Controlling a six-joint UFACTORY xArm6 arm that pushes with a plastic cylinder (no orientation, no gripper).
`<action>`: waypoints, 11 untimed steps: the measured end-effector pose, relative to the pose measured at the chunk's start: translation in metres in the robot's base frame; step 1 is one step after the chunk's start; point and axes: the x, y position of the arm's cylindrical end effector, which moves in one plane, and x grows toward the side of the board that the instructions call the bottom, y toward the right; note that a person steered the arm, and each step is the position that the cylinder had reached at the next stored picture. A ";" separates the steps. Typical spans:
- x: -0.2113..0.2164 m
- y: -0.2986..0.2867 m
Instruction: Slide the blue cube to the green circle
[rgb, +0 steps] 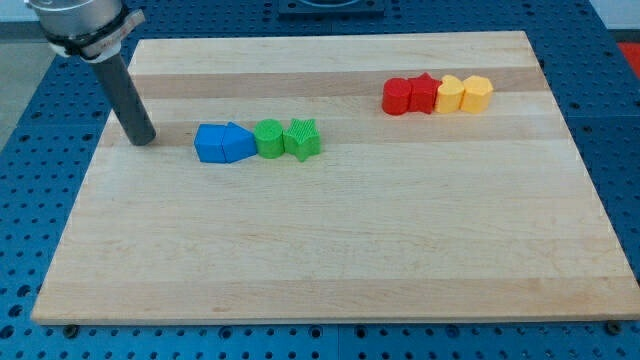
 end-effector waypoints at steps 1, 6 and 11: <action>0.013 0.007; 0.014 0.080; 0.027 0.130</action>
